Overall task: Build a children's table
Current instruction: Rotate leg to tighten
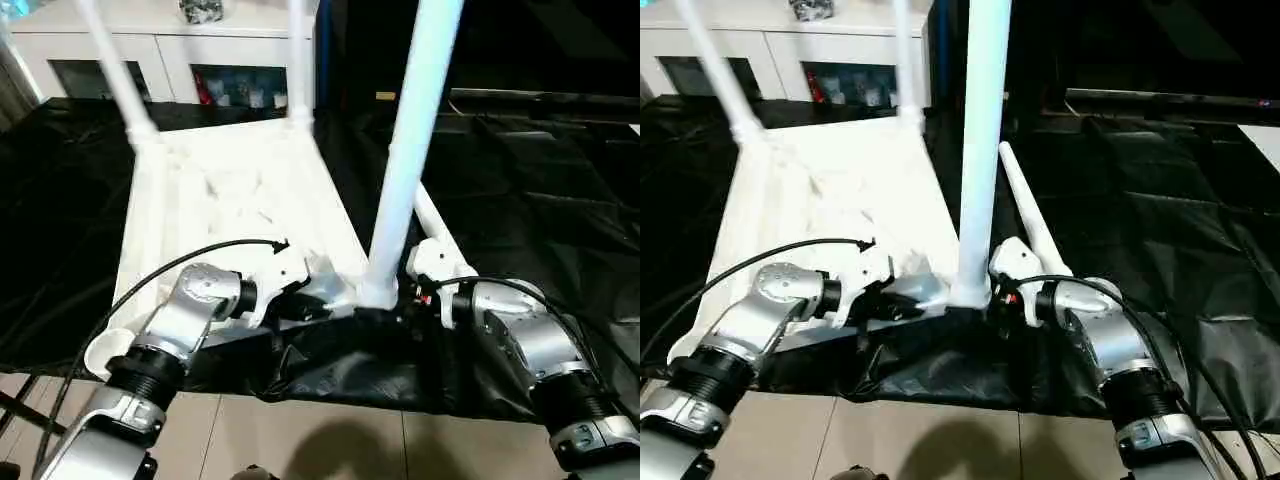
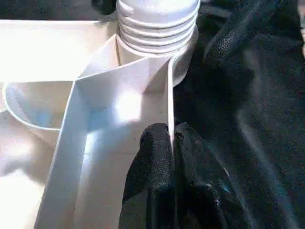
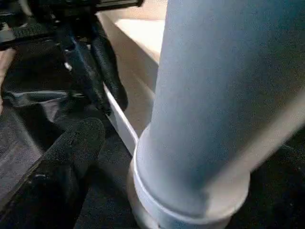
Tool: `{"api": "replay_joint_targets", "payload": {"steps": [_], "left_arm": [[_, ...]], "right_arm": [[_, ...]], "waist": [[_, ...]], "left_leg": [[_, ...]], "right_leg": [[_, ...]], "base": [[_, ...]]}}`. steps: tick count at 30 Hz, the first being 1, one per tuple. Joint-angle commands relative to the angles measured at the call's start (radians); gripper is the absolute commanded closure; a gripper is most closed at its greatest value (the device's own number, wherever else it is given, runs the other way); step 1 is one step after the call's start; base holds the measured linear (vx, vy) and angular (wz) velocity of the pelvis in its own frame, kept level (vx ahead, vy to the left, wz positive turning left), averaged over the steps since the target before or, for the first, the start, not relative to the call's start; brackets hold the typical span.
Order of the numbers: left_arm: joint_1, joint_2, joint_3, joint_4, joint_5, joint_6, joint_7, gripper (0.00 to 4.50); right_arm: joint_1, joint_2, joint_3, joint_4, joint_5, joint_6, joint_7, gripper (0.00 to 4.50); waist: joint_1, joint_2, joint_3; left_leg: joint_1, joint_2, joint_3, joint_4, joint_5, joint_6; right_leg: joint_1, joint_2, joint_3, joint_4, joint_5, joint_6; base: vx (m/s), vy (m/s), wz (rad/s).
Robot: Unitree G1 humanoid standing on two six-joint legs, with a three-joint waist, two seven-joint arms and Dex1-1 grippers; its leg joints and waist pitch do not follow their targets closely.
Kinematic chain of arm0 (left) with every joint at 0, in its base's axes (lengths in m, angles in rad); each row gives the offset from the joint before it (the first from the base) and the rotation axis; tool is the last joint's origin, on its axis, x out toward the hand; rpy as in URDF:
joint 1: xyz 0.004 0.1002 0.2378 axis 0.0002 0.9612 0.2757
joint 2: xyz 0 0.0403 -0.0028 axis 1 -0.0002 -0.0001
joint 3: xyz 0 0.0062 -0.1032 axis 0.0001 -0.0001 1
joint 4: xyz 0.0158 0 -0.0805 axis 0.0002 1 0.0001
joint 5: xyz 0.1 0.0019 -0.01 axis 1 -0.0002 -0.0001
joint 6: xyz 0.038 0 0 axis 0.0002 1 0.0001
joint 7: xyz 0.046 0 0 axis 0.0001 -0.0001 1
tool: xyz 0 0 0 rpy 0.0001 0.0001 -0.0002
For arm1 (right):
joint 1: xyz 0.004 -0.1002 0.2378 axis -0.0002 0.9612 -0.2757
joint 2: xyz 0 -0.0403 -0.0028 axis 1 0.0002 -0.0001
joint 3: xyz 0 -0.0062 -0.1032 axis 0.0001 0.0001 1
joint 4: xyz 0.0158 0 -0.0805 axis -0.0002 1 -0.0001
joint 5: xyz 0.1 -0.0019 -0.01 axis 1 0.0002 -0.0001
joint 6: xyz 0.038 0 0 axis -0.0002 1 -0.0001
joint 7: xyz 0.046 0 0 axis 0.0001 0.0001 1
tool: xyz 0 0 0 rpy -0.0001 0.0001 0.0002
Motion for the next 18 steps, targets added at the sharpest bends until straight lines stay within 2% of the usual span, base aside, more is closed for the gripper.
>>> {"api": "replay_joint_targets", "payload": {"steps": [1,7,8,12,14,18], "left_arm": [[-0.022,-0.007,-0.006,-0.046,-0.035,-0.025,-0.028,4.5],[-0.02,0.0,-0.006,-0.047,-0.04,-0.024,-0.043,4.5],[-0.021,0.001,-0.004,-0.044,-0.04,-0.025,-0.04,4.5],[-0.018,0.0,-0.003,-0.045,-0.04,-0.024,-0.035,4.5],[-0.016,0.001,-0.003,-0.045,-0.04,-0.024,-0.034,4.5],[-0.015,0.001,-0.002,-0.044,-0.042,-0.023,-0.032,4.5]], "right_arm": [[-0.001,-0.002,0.017,-0.014,0.01,0.004,0.018,0.06],[-0.017,-0.003,0.022,0.002,0.004,0.014,0.017,0.39],[-0.022,-0.001,0.022,0.005,0.002,0.019,0.021,0.53],[-0.027,0.005,0.018,0.013,0.006,0.018,0.018,0.86],[-0.029,0.007,0.016,0.019,0.006,0.017,0.014,1.19],[-0.029,0.008,0.018,0.022,0.009,0.028,0.014,1.35]], "waist": [[-0.002,-0.011,-0.073],[0.0,-0.012,-0.073],[0.001,-0.017,-0.073],[0.002,-0.016,-0.073],[0.004,-0.014,-0.073],[0.008,-0.015,-0.073]], "left_leg": [[0.014,0.06,-0.018,-0.061,-0.228,0.064],[0.013,0.058,-0.018,-0.06,-0.22,0.061],[0.012,0.058,-0.017,-0.06,-0.216,0.062],[0.012,0.059,-0.018,-0.06,-0.211,0.062],[0.012,0.059,-0.017,-0.059,-0.21,0.062],[0.013,0.058,-0.017,-0.058,-0.21,0.061]], "right_leg": [[0.048,-0.086,0.052,-0.083,-0.283,-0.191],[0.049,-0.087,0.051,-0.084,-0.296,-0.182],[0.05,-0.086,0.051,-0.083,-0.294,-0.181],[0.049,-0.086,0.051,-0.082,-0.291,-0.181],[0.048,-0.087,0.052,-0.082,-0.284,-0.183],[0.049,-0.087,0.052,-0.083,-0.299,-0.177]], "base": [[0.0,0.0,0.0],[0.0,0.0,0.0],[0.0,0.0,0.0],[0.0,0.0,0.0],[0.0,0.0,0.0],[0.0,0.0,0.0]]}}
